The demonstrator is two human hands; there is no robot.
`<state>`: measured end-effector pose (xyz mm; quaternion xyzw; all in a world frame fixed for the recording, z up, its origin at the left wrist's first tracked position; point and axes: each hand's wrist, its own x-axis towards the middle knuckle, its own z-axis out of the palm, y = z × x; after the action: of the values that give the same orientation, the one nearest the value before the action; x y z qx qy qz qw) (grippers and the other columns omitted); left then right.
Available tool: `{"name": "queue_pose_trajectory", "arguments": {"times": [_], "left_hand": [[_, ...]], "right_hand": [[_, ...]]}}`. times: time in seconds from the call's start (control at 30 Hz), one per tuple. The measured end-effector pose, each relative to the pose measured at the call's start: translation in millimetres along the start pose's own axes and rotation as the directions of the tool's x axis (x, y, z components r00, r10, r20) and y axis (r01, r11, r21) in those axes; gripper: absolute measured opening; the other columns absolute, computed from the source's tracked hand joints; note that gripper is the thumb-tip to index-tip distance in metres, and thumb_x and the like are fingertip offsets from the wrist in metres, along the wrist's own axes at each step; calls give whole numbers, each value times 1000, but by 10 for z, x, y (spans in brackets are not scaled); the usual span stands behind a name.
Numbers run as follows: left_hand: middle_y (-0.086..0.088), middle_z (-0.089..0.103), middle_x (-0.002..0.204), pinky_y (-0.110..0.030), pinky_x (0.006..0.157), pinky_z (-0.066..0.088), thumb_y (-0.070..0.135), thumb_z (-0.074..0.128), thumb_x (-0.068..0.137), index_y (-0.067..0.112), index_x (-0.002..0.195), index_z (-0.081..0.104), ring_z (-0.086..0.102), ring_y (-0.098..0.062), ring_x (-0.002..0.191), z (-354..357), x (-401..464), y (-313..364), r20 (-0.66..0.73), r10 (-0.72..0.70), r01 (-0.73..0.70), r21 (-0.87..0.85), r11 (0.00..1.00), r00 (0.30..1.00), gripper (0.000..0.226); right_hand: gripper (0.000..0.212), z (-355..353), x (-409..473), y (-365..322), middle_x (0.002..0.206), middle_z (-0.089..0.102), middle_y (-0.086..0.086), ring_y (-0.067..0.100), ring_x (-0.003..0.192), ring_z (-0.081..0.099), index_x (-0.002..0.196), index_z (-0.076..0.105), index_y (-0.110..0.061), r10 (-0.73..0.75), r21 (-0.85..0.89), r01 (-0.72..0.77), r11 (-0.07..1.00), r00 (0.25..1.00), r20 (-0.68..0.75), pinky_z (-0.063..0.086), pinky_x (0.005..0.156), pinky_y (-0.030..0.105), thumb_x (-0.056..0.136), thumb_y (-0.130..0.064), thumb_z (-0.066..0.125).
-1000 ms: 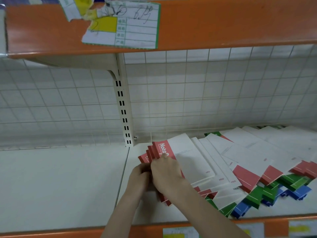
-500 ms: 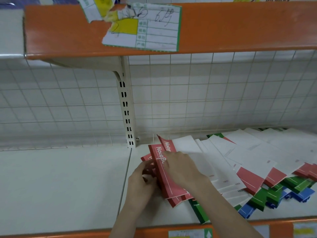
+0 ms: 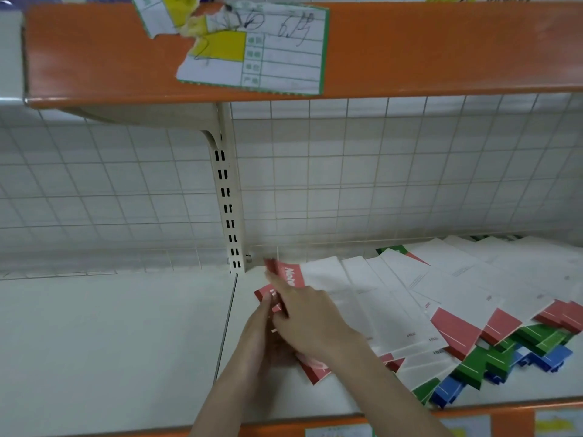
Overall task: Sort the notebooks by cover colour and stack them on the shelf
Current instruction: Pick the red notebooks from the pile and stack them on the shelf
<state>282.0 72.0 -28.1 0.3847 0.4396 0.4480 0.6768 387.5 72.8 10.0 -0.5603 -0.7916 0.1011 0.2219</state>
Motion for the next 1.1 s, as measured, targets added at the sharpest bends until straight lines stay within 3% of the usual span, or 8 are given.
{"name": "queue_pose_trajectory", "arguments": {"times": [0.1, 0.27, 0.4, 0.5, 0.63, 0.77, 0.93, 1.1], "left_hand": [[-4, 72, 108, -36, 78, 53, 40, 52, 92, 18, 118, 61, 71, -22, 91, -101, 19, -19, -74, 34, -36, -24, 999, 997, 35], [-6, 72, 102, -35, 62, 57, 0, 65, 80, 21, 122, 58, 71, -27, 86, -215, 4, -43, -214, 215, -224, -15, 975, 953, 47], [1, 69, 114, -37, 72, 59, 14, 73, 73, 32, 122, 57, 69, -21, 98, -196, -29, -26, -153, 402, -409, -11, 913, 903, 54], [17, 64, 116, -21, 75, 56, 31, 70, 82, 44, 125, 49, 63, -5, 105, -125, -71, -34, -99, 610, -565, 286, 774, 786, 50], [29, 59, 112, -13, 72, 53, 43, 64, 78, 45, 127, 42, 59, 6, 103, -62, -61, -64, -126, 678, -571, 442, 692, 724, 54], [13, 72, 91, -13, 59, 52, 35, 75, 66, 40, 95, 66, 69, -4, 82, -90, -45, -31, -196, 630, -569, 292, 769, 751, 31], [7, 74, 83, -16, 56, 52, 29, 82, 61, 39, 86, 71, 71, -9, 76, -110, -30, -11, -161, 525, -499, 178, 848, 836, 29], [13, 73, 91, -15, 57, 53, 33, 77, 61, 27, 103, 65, 69, -4, 82, -129, 1, -52, -198, 454, -426, 170, 889, 869, 44]], "right_hand": [[46, 132, -6, -32, 117, 64, 6, 24, 99, 63, 137, 41, -28, 35, 159, -39, 987, 999, 28, 47, 81, 24, 92, -22, 43], [38, 7, -21, 197, 127, 58, -2, 3, 75, 59, 127, 52, -26, 196, 410, -133, 902, 974, -116, 43, 62, 5, 93, -9, 45], [48, -176, -1, 387, 124, 50, 1, 19, 111, 55, 135, 36, -13, 366, 298, -280, 912, 885, -289, 48, 86, 24, 93, -31, 53], [33, -287, 3, 388, 94, 59, 9, 27, 92, 60, 110, 51, -9, 449, 660, -286, 695, 890, -86, 51, 69, 25, 90, -34, 57], [22, -341, -64, 383, 94, 53, 24, 29, 80, 54, 88, 54, -7, 441, 880, -68, 469, 882, -167, 44, 75, 36, 87, -27, 63], [43, -291, -113, 318, 94, 53, 18, 30, 79, 51, 92, 52, -4, 341, 866, 28, 500, 912, -227, 43, 74, 31, 81, -44, 58], [10, -84, -115, 276, 92, 65, -18, 5, 96, 61, 93, 60, -35, 265, 814, 15, 581, 942, -206, 49, 87, 28, 91, -43, 54], [21, -39, -115, 274, 96, 64, 4, 22, 91, 62, 103, 55, -18, 269, 758, 22, 652, 928, -257, 54, 81, 40, 95, -37, 50]]}}
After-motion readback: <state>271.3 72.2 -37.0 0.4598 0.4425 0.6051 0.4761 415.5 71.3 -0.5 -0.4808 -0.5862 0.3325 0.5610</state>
